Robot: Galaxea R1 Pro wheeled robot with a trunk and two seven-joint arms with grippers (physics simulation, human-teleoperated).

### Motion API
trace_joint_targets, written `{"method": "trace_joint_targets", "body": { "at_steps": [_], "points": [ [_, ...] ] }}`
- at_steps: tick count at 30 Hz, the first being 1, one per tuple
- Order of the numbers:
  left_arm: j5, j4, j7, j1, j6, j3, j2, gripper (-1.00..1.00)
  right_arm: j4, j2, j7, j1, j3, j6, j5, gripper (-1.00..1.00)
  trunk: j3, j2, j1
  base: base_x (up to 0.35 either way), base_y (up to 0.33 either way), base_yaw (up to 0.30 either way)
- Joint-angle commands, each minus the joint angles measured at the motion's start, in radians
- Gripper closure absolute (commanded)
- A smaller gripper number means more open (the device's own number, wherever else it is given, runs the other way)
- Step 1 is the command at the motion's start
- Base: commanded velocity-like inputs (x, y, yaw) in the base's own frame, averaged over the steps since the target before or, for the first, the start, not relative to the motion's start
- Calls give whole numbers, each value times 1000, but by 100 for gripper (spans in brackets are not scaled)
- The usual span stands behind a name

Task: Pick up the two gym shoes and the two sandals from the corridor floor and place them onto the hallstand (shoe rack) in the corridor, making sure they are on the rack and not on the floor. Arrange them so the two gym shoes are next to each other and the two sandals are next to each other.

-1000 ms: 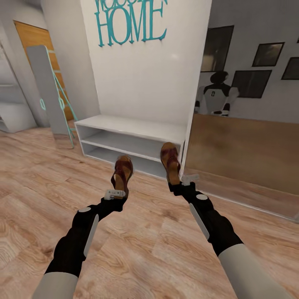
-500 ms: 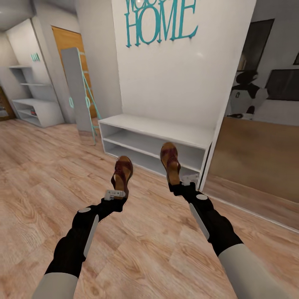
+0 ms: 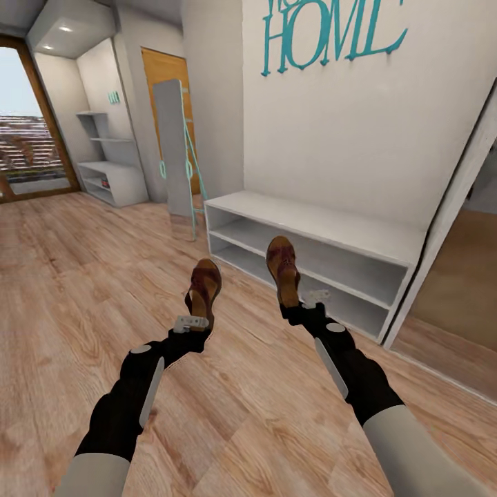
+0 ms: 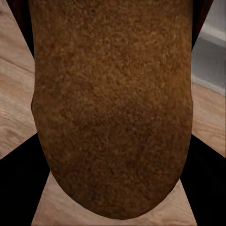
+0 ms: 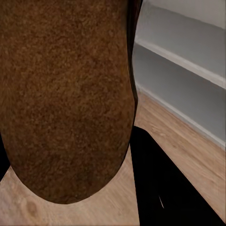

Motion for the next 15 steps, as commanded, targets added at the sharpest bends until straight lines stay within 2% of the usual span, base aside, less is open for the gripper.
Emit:
{"method": "trace_joint_targets", "body": {
  "at_steps": [1, 10, 15],
  "points": [
    [-9, -1, -10, -1, 3, 3, -1, 100, -2, 0, -6, -1, 1, 6, -13, 100, -1, 0, 0, 284, 210, 297],
    [-8, -1, -10, -1, 3, 4, -1, 100, -3, 0, -6, -1, 1, 5, -13, 100, -1, 0, 0, 284, 190, 297],
    [-8, -1, -10, -1, 3, 3, -1, 100, -3, 0, -6, -1, 1, 5, -13, 100, -1, 0, 0, 288, 66, 297]
  ]
}}
